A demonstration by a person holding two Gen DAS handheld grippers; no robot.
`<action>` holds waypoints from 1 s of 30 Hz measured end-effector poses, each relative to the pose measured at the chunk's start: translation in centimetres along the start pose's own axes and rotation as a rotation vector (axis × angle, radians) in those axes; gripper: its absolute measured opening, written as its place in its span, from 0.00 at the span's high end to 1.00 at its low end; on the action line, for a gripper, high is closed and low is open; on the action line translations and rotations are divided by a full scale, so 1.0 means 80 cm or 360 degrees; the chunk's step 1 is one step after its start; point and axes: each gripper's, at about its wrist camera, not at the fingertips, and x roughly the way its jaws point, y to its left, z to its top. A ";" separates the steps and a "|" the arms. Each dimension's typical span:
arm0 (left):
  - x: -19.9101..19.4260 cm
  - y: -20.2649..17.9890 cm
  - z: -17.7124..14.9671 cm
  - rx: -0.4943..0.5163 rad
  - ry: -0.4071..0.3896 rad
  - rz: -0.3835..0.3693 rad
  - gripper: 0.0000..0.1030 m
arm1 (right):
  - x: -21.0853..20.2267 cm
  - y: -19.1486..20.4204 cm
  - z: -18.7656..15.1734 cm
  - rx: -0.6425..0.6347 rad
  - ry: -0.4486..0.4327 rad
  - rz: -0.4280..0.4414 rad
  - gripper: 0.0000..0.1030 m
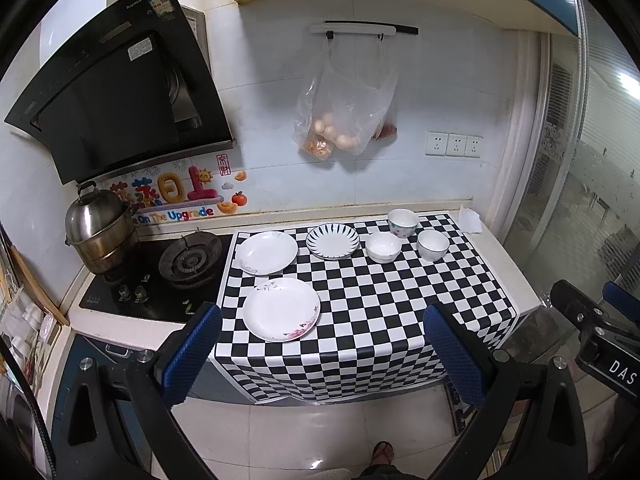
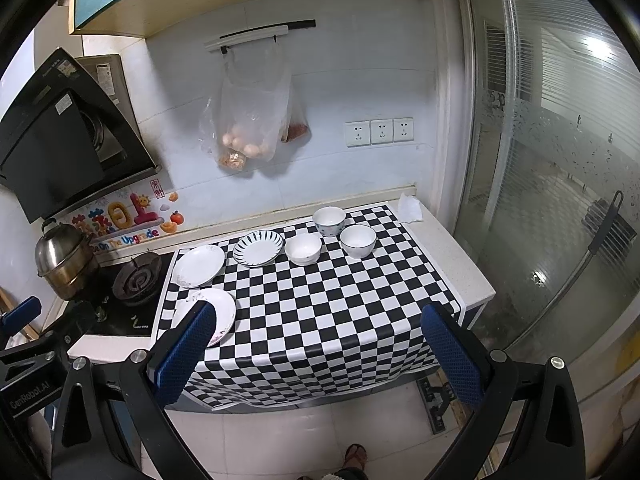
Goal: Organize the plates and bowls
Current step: 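Reach both grippers to the pink-flower plate and grip its rim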
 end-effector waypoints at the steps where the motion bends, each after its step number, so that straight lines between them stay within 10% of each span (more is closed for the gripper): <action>1: 0.001 0.000 0.000 0.0001 0.0000 0.0001 0.00 | 0.001 0.002 0.000 0.0000 -0.0001 -0.0002 0.00; 14: 0.077 0.069 -0.015 -0.0055 0.0058 0.0113 0.00 | 0.055 0.040 -0.007 0.0069 0.0096 0.0052 0.00; 23: 0.228 0.156 -0.031 -0.0231 0.0299 0.0300 0.00 | 0.265 0.079 -0.044 0.0067 0.0523 0.0286 0.00; 30: 0.397 0.210 -0.063 -0.0360 0.0772 0.0300 0.00 | 0.477 0.116 -0.083 0.0133 0.0940 0.0469 0.00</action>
